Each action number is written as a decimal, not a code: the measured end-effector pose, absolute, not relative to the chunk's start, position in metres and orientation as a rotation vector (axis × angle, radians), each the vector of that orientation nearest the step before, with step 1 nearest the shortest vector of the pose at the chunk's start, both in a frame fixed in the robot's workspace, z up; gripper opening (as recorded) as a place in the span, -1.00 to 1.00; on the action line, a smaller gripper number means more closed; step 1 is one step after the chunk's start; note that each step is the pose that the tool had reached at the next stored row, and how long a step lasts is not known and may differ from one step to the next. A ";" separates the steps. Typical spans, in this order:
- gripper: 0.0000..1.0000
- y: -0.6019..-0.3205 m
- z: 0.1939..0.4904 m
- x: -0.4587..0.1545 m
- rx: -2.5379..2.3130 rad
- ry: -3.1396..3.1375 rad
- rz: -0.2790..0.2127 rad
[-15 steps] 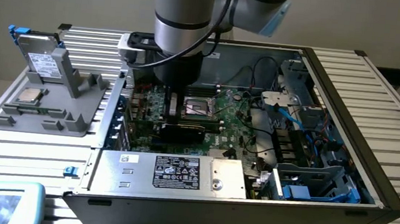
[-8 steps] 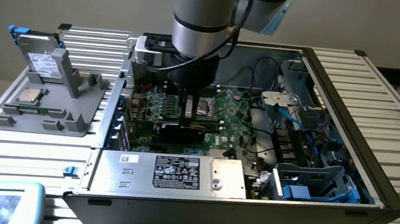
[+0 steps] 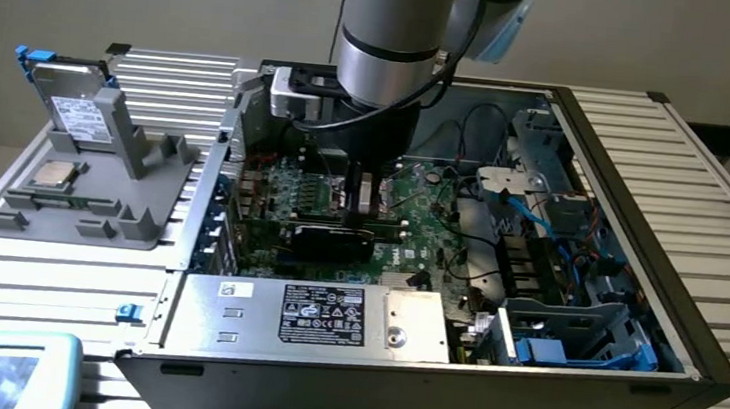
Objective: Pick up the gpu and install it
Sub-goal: 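Press down on the gpu until it lock into place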
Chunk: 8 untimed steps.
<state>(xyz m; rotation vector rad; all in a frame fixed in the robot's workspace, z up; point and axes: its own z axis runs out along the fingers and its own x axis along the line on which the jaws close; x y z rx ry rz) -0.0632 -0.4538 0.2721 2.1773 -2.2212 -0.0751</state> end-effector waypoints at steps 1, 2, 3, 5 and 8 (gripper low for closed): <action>-0.76 -0.454 0.272 -0.063 2.177 -2.221 -0.075; -0.76 -0.454 0.272 -0.063 2.177 -2.221 -0.075; -0.76 -0.454 0.272 -0.063 2.177 -2.221 -0.075; -0.76 -0.454 0.270 -0.063 2.178 -2.222 -0.077; -0.76 -0.455 0.265 -0.063 2.179 -2.223 -0.079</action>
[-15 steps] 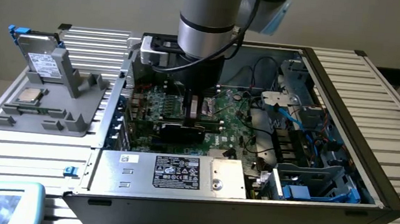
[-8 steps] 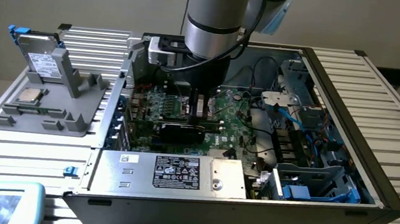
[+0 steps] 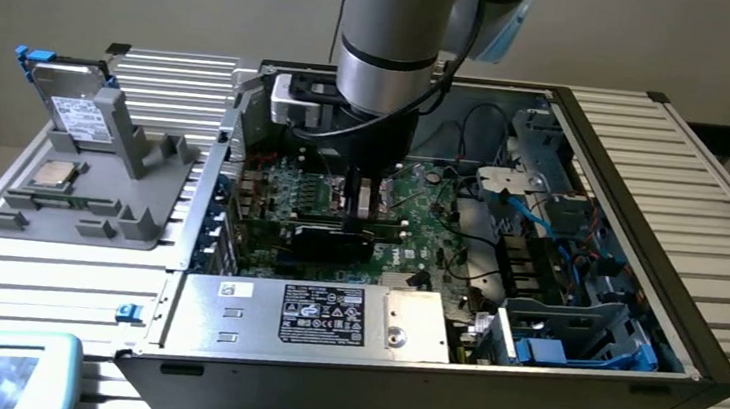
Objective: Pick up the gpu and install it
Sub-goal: 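Press down on the gpu until it lock into place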
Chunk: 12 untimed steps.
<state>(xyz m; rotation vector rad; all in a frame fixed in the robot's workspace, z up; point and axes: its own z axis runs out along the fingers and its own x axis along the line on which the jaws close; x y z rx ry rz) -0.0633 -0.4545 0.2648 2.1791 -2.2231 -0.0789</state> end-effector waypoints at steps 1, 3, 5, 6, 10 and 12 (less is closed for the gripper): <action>-0.76 -0.454 0.262 -0.063 2.179 -2.223 -0.079; -0.76 -0.454 0.275 -0.063 2.179 -2.223 -0.080; -0.76 -0.454 0.283 -0.063 2.178 -2.222 -0.083; -0.76 -0.454 0.285 -0.063 2.177 -2.221 -0.084; -0.76 -0.454 0.285 -0.063 2.177 -2.221 -0.084; -0.76 -0.454 0.285 -0.063 2.177 -2.221 -0.084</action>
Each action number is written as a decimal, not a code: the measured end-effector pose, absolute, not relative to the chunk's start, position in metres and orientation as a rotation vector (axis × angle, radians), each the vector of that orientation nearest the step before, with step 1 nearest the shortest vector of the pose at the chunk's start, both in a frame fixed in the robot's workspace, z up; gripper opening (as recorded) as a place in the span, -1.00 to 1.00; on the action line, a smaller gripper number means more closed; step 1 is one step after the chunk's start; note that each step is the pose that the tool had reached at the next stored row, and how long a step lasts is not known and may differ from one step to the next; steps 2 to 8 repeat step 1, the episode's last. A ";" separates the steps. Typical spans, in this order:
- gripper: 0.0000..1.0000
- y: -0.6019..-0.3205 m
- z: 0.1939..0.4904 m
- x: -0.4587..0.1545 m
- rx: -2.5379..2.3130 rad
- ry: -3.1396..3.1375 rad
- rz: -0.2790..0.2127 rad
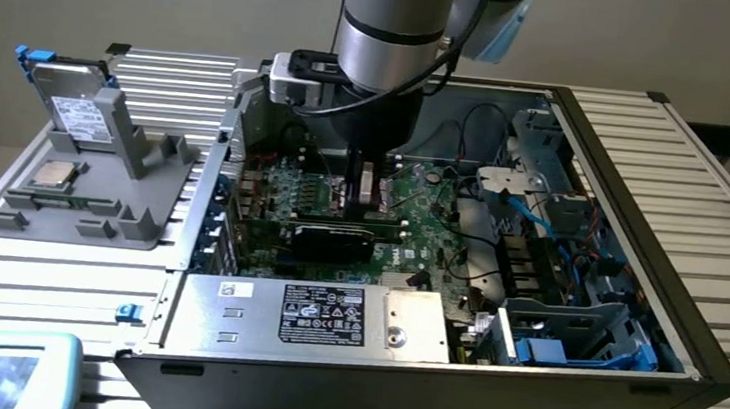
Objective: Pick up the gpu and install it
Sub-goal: 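Press down on the gpu until it lock into place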
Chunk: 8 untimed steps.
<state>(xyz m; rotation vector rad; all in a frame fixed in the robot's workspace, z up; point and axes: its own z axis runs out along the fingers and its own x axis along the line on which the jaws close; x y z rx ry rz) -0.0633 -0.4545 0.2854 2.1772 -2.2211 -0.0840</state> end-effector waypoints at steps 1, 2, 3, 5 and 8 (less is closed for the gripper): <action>-0.76 -0.454 0.285 -0.063 2.177 -2.221 -0.084; -0.76 -0.454 0.285 -0.063 2.177 -2.221 -0.084; -0.76 -0.454 0.285 -0.063 2.177 -2.221 -0.084; -0.76 -0.454 0.285 -0.063 2.177 -2.221 -0.084; -0.76 -0.454 0.285 -0.063 2.177 -2.221 -0.084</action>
